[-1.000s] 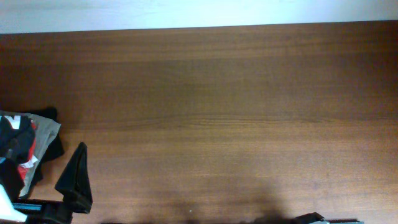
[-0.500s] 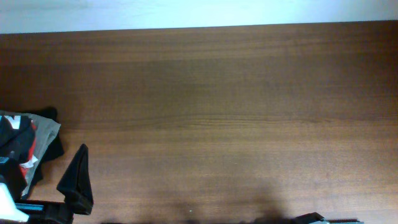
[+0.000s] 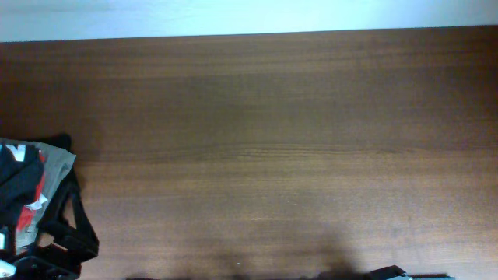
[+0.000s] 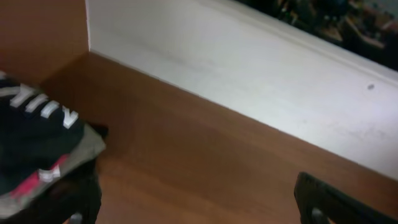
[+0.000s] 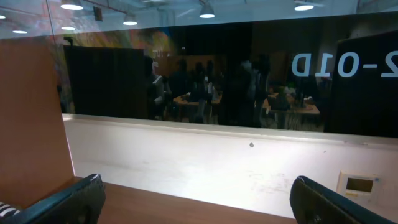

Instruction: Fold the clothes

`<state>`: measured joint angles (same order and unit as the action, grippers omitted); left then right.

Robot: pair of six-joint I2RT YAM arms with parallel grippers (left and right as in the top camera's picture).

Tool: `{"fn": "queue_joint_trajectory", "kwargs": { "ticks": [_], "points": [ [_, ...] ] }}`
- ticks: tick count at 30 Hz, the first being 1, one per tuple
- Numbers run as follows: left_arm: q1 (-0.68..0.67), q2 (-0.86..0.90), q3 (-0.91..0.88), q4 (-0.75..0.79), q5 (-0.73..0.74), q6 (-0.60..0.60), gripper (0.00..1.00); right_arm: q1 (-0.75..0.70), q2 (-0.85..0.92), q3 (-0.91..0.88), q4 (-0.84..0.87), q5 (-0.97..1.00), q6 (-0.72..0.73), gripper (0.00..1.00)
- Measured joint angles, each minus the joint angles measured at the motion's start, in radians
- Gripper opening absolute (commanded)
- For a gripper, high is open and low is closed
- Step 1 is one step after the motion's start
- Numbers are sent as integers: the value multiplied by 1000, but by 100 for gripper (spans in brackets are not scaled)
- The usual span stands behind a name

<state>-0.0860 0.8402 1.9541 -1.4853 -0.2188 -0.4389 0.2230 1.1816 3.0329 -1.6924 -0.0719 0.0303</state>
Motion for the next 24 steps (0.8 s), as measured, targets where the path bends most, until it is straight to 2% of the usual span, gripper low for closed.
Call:
{"fn": "queue_joint_trajectory", "kwargs": {
  "ticks": [2, 4, 8, 10, 11, 14, 15, 17, 19, 21, 24],
  "points": [
    [0, -1, -14, 18, -3, -56, 99, 0, 0, 0, 0, 0, 1, 99],
    [0, -5, -69, 120, -3, -87, 99, 0, 0, 0, 1, 0, 0, 99],
    [0, 28, -317, 357, -1, -109, 99, 0, 0, -1, 2, 0, 0, 99],
    [0, 66, -504, 584, 24, -114, 99, 0, 0, -1, 1, 0, 0, 99],
    [0, 78, -557, 645, 33, -117, 99, 0, 0, -1, 2, 0, 0, 99],
    [0, 32, -931, 1107, 91, -122, 99, 0, 2, -1, 2, 0, 0, 99],
    [0, -6, -1017, 1222, 100, -124, 99, 0, 2, -1, 1, 0, 0, 99],
    [0, -167, -1286, 1547, 112, -115, 99, 0, 2, -1, 0, 0, 0, 99],
    [0, -294, -1495, 1764, 115, -84, 99, 0, 2, -1, 3, 0, 0, 99],
    [0, -390, -1657, 1837, 115, -48, 99, 0, 4, -1, 2, 0, 0, 99],
    [0, -529, -1799, 1812, 115, 27, 99, 0, 6, -1, 2, 0, 0, 99]
  ]
}}
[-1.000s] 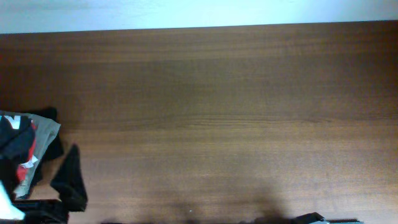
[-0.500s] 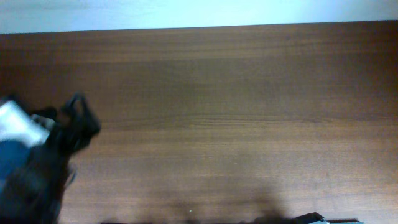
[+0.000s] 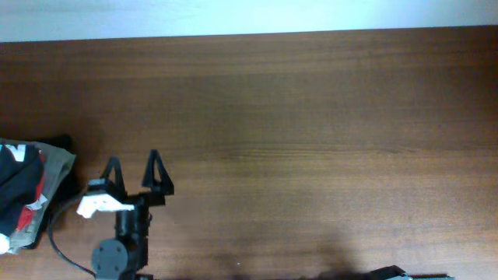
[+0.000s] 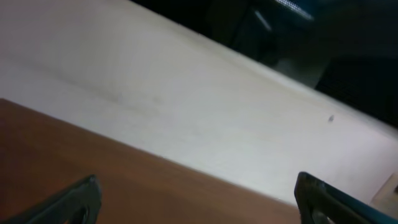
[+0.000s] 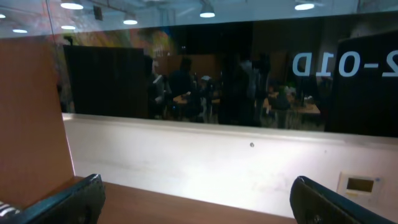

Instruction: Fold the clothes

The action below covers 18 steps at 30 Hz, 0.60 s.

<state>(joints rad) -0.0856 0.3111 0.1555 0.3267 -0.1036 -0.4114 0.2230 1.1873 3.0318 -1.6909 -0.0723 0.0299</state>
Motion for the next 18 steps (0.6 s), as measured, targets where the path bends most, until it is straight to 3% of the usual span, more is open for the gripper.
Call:
{"fn": "queue_joint_trajectory", "kwargs": {
  "ticks": [8, 18],
  "points": [
    [14, -200, -57, -455, -42, 80, 99, 0, 0, 0, -1, 0, 0, 99],
    [14, -251, -104, -473, -65, 166, 99, 0, 1, 0, -2, 0, 1, 99]
  ]
}}
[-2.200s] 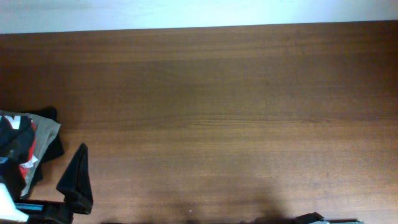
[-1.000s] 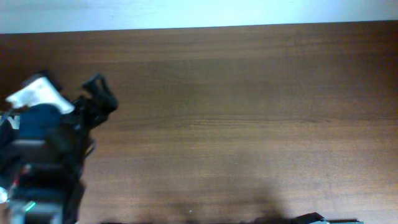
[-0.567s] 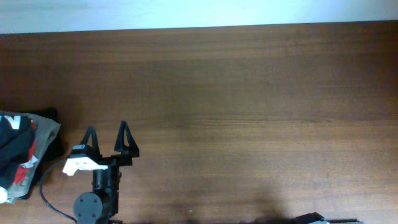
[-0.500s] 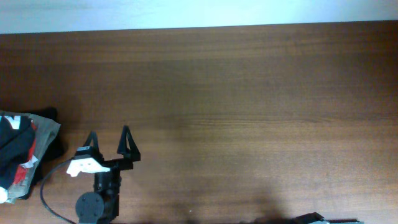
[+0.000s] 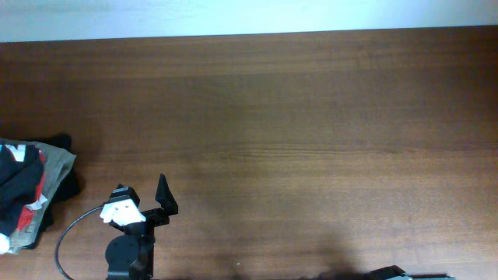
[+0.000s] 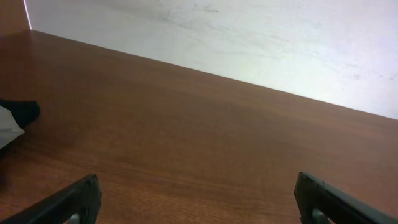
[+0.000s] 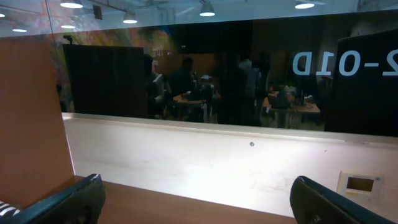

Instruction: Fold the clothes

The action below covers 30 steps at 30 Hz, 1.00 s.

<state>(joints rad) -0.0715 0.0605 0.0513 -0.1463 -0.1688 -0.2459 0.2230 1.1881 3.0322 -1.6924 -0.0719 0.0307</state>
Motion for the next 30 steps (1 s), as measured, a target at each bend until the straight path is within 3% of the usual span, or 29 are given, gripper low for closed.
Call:
{"fn": "queue_joint_trajectory", "kwargs": {
  "ticks": [17, 19, 23, 27, 28, 30],
  "points": [
    [0, 0, 0, 0, 0, 4, 99, 0, 10, 0, 10, 10, -5, 99],
    [0, 0, 0, 0, 0, 4, 99, -2, 43, -34, 113, 31, -6, 99],
    [0, -4, -1, 0, 0, 4, 99, -21, 17, -455, 478, 39, -10, 99],
    [0, -5, -1, 0, 0, 4, 99, -51, -240, -1220, 951, 37, -11, 99],
    [0, -3, -2, 2, 0, 5, 99, -63, -373, -1513, 1152, 27, -12, 99],
    [0, -5, -3, 2, 0, 8, 99, -72, -551, -1858, 1374, 8, -13, 99]
  ]
}}
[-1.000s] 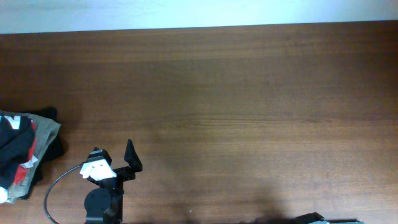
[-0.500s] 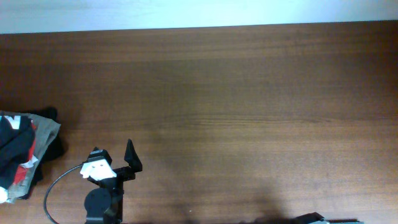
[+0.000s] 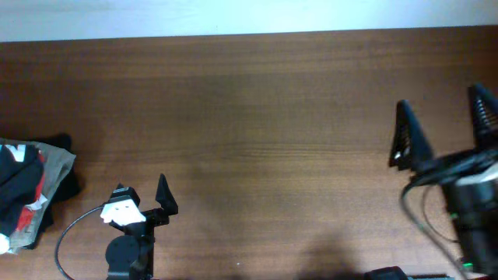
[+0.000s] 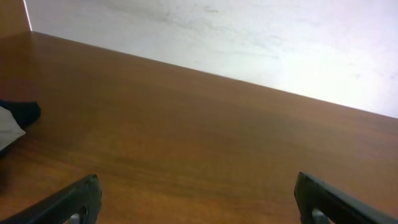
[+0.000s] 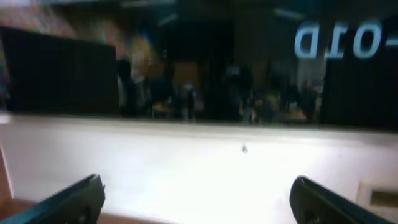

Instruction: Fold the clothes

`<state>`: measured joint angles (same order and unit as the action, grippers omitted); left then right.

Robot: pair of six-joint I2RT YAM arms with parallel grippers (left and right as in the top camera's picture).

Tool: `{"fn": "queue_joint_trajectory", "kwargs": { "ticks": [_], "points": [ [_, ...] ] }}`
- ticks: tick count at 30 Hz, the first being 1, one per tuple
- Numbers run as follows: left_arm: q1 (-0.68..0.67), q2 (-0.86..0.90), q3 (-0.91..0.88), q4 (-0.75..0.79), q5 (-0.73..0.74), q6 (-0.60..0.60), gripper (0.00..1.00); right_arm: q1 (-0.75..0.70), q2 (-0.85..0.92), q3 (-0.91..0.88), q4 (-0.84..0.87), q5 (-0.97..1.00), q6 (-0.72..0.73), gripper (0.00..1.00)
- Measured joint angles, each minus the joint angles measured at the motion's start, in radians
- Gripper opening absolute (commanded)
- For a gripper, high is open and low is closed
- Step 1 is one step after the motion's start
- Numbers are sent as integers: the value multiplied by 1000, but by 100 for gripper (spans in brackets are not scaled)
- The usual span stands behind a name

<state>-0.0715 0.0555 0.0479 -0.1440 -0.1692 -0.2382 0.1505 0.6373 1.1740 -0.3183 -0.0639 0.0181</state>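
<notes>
A crumpled pile of clothes (image 3: 23, 194), black, grey, red and white, lies at the table's far left edge; its grey and black corner (image 4: 12, 121) shows in the left wrist view. My left gripper (image 3: 140, 188) is open to the right of the pile and apart from it, near the front edge. Nothing but bare wood lies between its fingers (image 4: 78, 202). My right gripper (image 3: 442, 118) stands open and empty over the right side of the table. In the right wrist view its fingers (image 5: 74, 199) frame only the white wall.
The brown wooden table (image 3: 272, 117) runs back to a white wall (image 4: 249, 43). Above the wall a dark window (image 5: 186, 68) reflects a room. The left arm's cable (image 3: 66, 237) loops near the front edge.
My right gripper, out of the overhead view before, now stands open over the table's right side, and its wrist view is blurred. The left gripper and the clothes pile have not moved.
At first my left gripper was open at the clothes pile in the near left corner. Then it stood open to the right of the pile, facing the wall, and later lower, facing the table. The pile stayed crumpled. The right gripper has now come into the overhead view.
</notes>
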Motion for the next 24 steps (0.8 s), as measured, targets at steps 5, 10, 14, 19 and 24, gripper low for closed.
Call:
{"fn": "queue_joint_trajectory", "kwargs": {
  "ticks": [5, 10, 14, 19, 24],
  "points": [
    [0, 0, -1, 2, 0, 0, 99, -2, -290, -620, 163, -60, 0, 99],
    [0, 0, -1, 2, 0, 0, 99, -2, -420, -895, 171, -122, 1, 99],
    [0, 0, -1, 2, 0, 0, 99, -2, -469, -1013, 171, -138, 0, 99],
    [0, 0, -1, 2, 0, 0, 99, -39, -492, -1119, 168, -141, 0, 99],
    [0, 0, -1, 2, 0, 0, 99, -71, -495, -1122, 169, -121, 0, 99]
  ]
}}
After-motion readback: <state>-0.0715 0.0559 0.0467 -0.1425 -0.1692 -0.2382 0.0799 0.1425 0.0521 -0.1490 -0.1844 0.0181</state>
